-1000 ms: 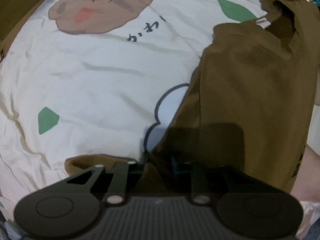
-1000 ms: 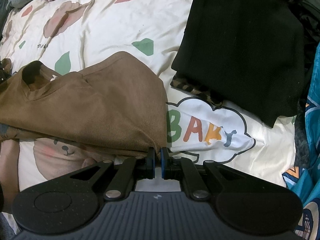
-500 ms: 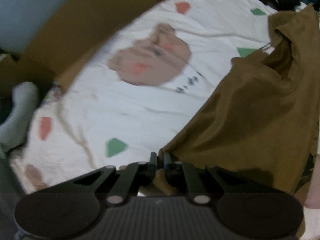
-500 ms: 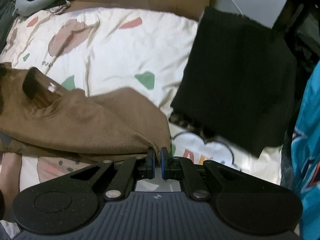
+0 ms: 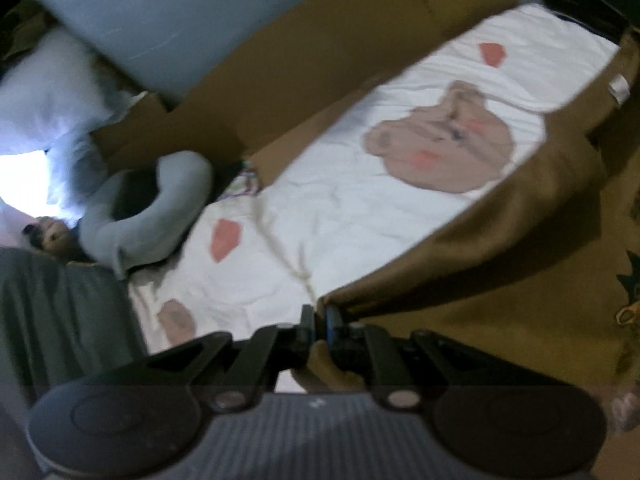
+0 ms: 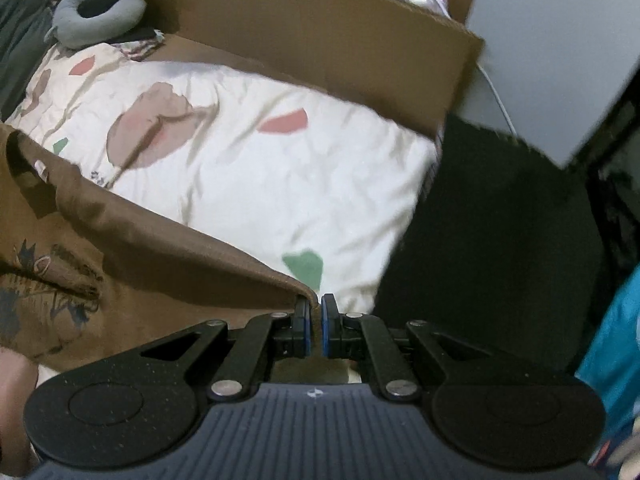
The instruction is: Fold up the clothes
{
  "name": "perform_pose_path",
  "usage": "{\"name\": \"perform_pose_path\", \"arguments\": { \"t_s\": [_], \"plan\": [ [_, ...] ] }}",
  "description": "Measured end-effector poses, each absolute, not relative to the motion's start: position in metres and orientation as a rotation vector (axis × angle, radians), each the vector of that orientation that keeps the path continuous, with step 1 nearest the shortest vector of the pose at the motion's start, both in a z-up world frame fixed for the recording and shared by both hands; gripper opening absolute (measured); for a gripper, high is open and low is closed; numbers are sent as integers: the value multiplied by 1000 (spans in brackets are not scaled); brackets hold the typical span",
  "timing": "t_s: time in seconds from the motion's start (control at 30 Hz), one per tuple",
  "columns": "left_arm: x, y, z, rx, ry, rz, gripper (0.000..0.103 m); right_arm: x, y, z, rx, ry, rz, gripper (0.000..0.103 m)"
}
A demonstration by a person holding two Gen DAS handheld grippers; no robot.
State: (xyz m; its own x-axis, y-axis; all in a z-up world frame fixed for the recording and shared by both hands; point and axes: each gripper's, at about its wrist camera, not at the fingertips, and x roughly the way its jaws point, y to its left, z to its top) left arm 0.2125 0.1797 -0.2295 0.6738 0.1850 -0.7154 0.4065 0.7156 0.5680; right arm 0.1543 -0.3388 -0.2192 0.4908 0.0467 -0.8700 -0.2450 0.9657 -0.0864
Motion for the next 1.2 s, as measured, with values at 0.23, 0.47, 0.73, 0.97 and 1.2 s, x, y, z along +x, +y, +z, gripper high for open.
{"name": "perform_pose_path", "arguments": {
  "t_s": [0.23, 0.47, 0.73, 0.97, 1.2],
  "plan": [
    [227, 193, -239, 810, 825, -15, 5, 212, -310, -220, -285, 972, 193, 3],
    [264, 210, -248, 811, 814, 82, 5, 272, -283, -234, -351, 941, 196, 3],
    [309, 220, -262, 861, 799, 141, 5, 327, -251, -257, -432, 926, 174, 3],
    [344, 232, -272, 881, 804, 177, 5, 373, -228, -271, -498, 917, 148, 3],
    [373, 243, -279, 889, 804, 203, 5, 418, -207, -280, -545, 917, 120, 3]
  ]
}}
